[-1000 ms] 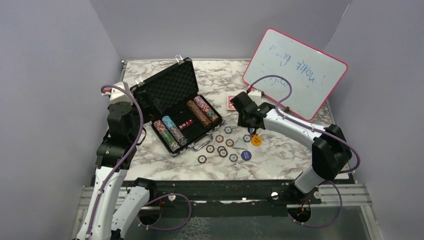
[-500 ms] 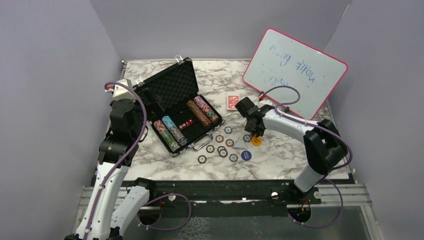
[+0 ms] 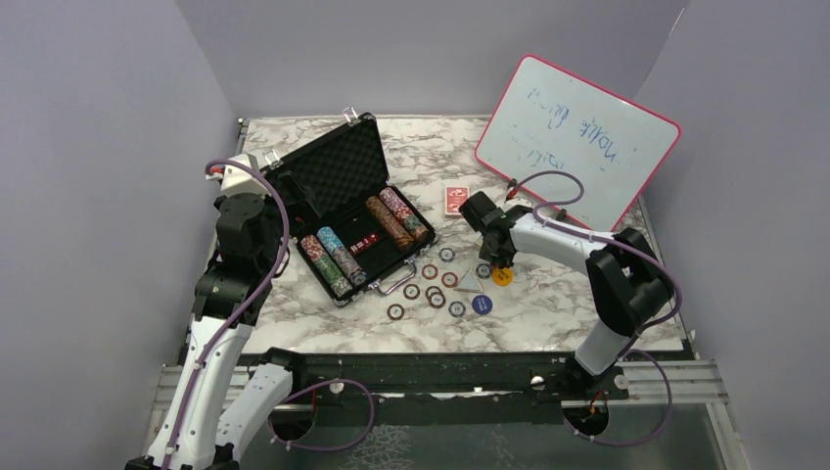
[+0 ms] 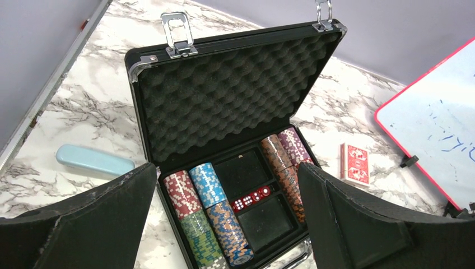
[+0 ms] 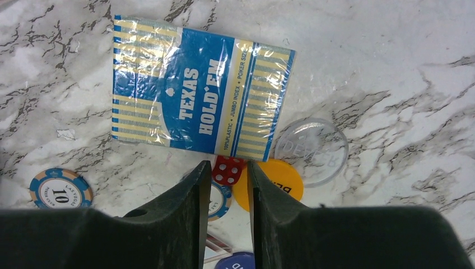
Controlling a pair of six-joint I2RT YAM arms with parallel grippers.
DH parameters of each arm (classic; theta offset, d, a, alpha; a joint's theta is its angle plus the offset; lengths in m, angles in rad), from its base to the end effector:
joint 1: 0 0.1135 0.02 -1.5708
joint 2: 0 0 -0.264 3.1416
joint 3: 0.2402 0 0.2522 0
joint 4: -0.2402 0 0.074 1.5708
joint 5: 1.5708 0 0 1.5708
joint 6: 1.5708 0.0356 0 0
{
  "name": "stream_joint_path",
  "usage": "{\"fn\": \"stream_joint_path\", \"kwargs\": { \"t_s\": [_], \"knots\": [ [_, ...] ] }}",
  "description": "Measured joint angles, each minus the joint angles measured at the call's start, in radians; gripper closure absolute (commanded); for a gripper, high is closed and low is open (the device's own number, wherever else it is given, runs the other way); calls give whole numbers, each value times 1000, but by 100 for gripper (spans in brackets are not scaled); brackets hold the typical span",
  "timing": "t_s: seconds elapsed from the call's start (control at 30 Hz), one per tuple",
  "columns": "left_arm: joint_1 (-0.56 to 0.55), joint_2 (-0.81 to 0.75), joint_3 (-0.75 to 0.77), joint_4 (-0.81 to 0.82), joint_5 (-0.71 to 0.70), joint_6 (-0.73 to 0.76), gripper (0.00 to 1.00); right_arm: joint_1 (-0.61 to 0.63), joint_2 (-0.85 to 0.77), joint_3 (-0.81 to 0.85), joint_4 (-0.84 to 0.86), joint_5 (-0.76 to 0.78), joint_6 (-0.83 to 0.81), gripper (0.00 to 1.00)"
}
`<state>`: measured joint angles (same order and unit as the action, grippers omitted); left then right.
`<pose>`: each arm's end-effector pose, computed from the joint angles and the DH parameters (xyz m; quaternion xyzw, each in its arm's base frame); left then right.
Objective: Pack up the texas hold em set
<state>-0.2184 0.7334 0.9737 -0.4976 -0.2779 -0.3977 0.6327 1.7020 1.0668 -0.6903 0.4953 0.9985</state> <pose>0.1507 -0.0234 0.3793 -0.1544 0.7736 -0.0788 0.6095 0.2623 0.1714 0.1760 0.2045 0.9407 -0.0804 0.2584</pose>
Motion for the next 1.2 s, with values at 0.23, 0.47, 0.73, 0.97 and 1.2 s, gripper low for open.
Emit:
{"fn": "stream_joint_path", "kwargs": {
  "t_s": [0.23,0.47,0.73,0.97,1.2],
  "knots": [
    [0,2,0,1,-4,3,1,0,10,0,-2,-41,22,69],
    [0,2,0,2,-4,3,1,0,15,0,0,-45,13,79],
    [0,2,0,2,-6,3,1,1,14,55,-3,-49,-84,81],
    [0,0,0,1,-22,0,1,49,0,186,112,-184,-323,83],
    [0,-21,0,1,-28,-6,1,178,69,349,253,-344,-564,81]
  ]
}}
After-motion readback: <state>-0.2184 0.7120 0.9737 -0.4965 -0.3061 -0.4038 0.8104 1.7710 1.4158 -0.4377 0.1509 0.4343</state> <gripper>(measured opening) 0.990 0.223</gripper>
